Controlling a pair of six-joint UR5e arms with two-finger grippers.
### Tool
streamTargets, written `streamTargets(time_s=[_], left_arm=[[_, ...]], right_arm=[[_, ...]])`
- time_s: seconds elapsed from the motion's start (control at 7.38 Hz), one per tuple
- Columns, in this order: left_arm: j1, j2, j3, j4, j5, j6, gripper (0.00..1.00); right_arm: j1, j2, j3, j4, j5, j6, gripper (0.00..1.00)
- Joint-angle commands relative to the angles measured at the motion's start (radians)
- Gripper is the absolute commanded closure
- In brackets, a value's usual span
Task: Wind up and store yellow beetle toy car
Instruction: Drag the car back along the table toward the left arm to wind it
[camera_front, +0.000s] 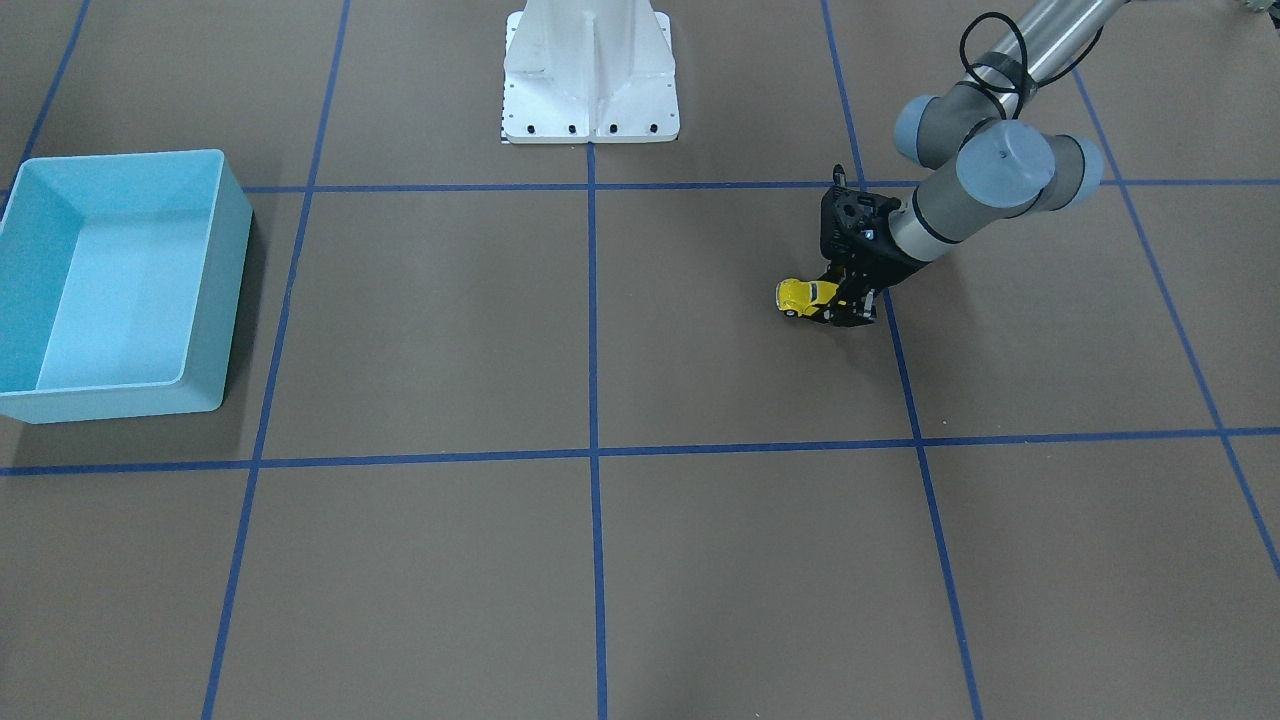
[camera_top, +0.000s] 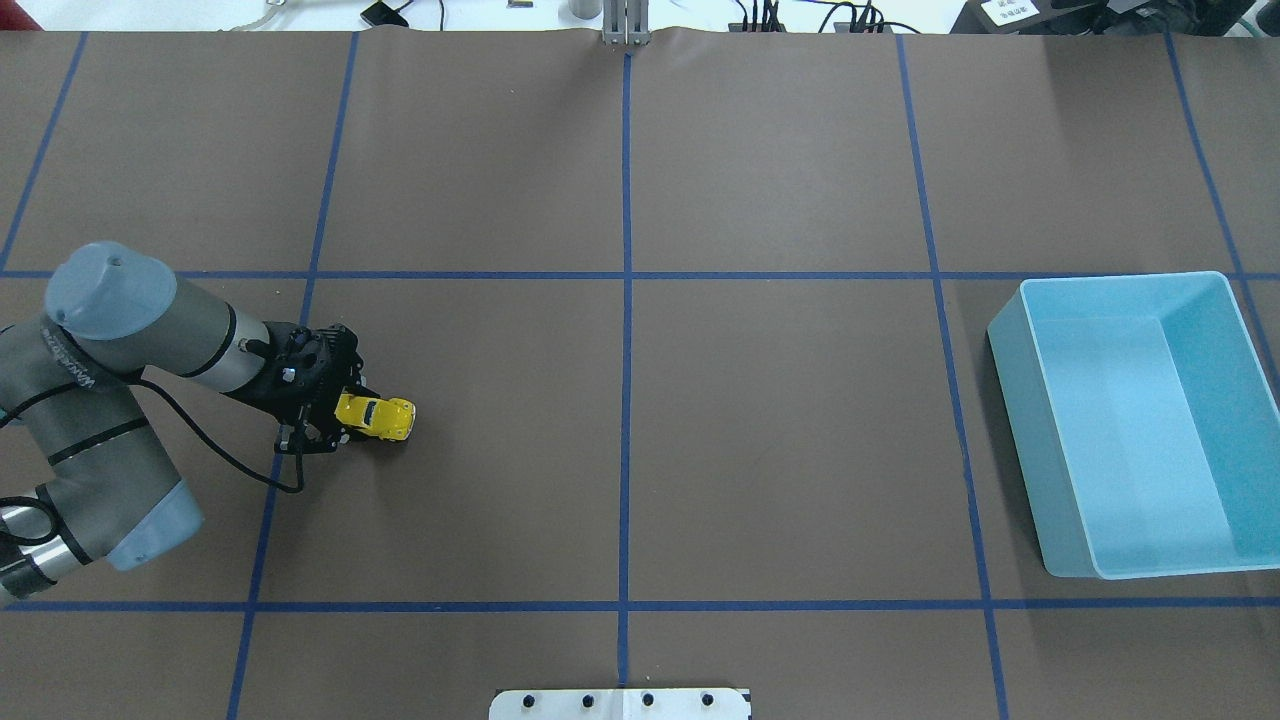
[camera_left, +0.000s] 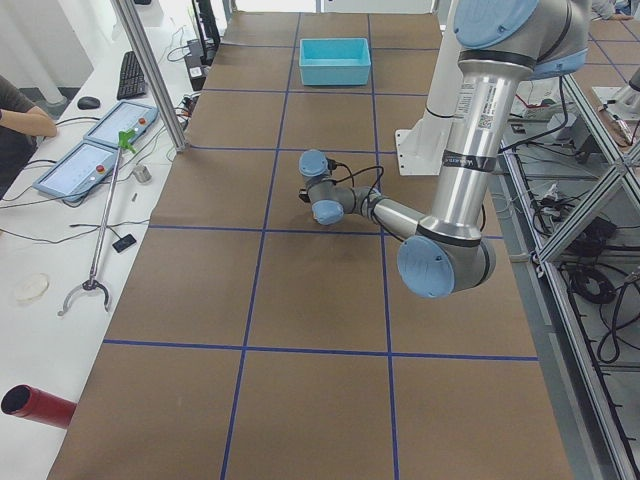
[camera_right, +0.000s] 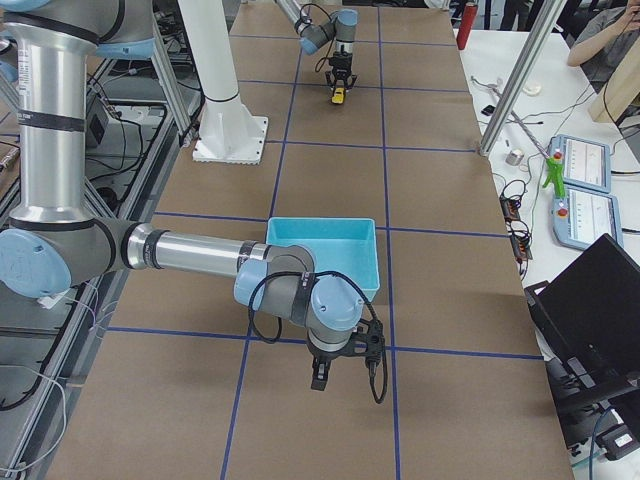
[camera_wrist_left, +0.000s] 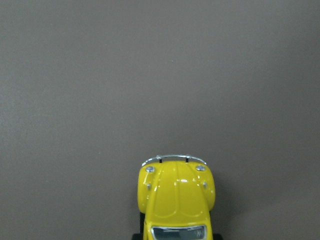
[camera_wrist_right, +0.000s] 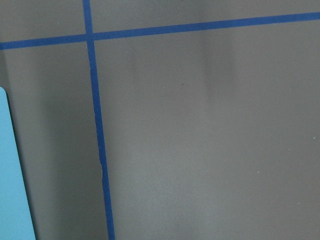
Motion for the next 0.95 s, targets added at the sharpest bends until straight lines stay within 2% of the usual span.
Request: streamTargets(time_s=[0.0, 0.81], left_arm=[[-0.001, 0.031, 0.001, -0.028, 0.0, 0.0, 0.96], [-0.019, 0.082, -0.005, -0.059, -0.002, 0.003, 0.96]], right_arm=[[-0.001, 0.0, 0.0, 0.0, 0.0, 0.0, 0.0], [0.0, 0.0, 0.0, 0.0, 0.0, 0.0, 0.0]])
